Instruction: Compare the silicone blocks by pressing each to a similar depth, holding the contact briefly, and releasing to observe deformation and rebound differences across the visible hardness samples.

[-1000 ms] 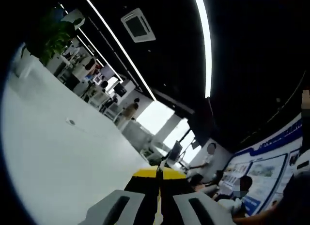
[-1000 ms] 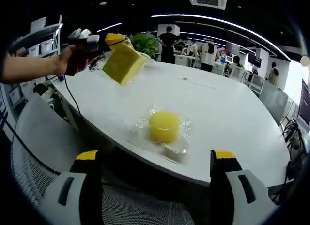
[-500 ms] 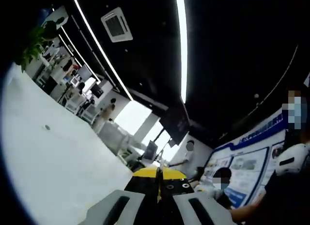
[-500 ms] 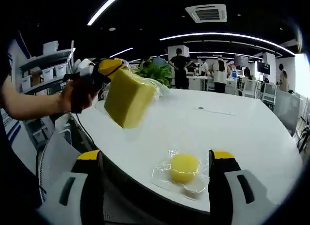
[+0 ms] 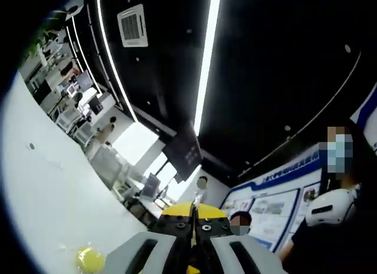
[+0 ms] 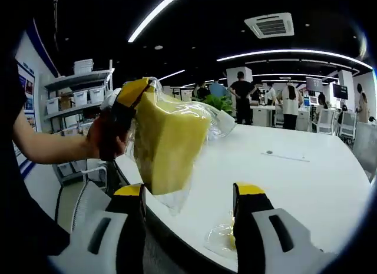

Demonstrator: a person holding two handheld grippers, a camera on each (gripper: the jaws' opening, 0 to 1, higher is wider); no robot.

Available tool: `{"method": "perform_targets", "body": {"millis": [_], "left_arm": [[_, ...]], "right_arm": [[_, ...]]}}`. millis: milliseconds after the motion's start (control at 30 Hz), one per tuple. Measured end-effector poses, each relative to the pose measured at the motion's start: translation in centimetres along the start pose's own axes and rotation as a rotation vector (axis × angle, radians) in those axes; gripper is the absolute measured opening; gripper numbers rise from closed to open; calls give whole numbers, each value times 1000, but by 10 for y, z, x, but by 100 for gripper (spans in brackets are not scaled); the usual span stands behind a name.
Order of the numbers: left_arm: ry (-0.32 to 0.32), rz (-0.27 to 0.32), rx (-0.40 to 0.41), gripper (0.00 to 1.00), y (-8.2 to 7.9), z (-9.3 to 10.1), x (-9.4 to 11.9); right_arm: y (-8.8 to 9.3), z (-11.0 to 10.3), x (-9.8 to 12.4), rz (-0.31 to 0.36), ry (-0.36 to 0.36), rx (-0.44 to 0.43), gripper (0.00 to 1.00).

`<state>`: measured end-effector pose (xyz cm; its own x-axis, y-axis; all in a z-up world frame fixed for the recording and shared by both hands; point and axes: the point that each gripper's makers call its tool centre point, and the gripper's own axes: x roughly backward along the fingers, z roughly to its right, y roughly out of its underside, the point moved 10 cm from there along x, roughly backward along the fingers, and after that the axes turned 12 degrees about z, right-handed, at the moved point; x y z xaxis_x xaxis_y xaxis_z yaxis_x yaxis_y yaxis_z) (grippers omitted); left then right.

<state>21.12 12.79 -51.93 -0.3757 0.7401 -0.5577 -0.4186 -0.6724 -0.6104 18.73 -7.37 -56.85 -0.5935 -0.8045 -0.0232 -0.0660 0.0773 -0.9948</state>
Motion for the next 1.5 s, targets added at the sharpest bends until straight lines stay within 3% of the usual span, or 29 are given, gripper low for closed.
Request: {"method": "perform_targets", "body": {"millis": [133, 267, 500, 733, 900, 933, 967, 1000, 1500], "left_arm": [[9, -27, 1, 0, 2, 4, 2], [35, -46, 1, 0, 4, 11, 2], [50, -72, -2, 0, 6, 13, -2], [35, -3, 43, 0, 0, 7, 5], [27, 18, 14, 0, -3, 10, 4], [18, 15, -23, 0, -3, 9, 5], [7, 12, -63, 0, -4, 7, 7], [6, 7, -39, 0, -3, 7, 8], [-28, 21, -14, 0, -3, 2, 16]], "right_arm": [[-12, -6, -1, 108, -55, -133, 56], [-16, -10, -2, 127, -91, -129, 55], [-23, -22, -8, 121, -156, -104, 39], [-32, -22, -7, 175, -170, -158, 30], [-38, -24, -9, 165, -160, -150, 26], [-39, -25, -9, 158, -156, -144, 25], [-39, -24, -9, 150, -140, -92, 24], [-39, -24, -9, 138, -129, -39, 24], [-37, -29, -14, 89, -120, -122, 12]]}}
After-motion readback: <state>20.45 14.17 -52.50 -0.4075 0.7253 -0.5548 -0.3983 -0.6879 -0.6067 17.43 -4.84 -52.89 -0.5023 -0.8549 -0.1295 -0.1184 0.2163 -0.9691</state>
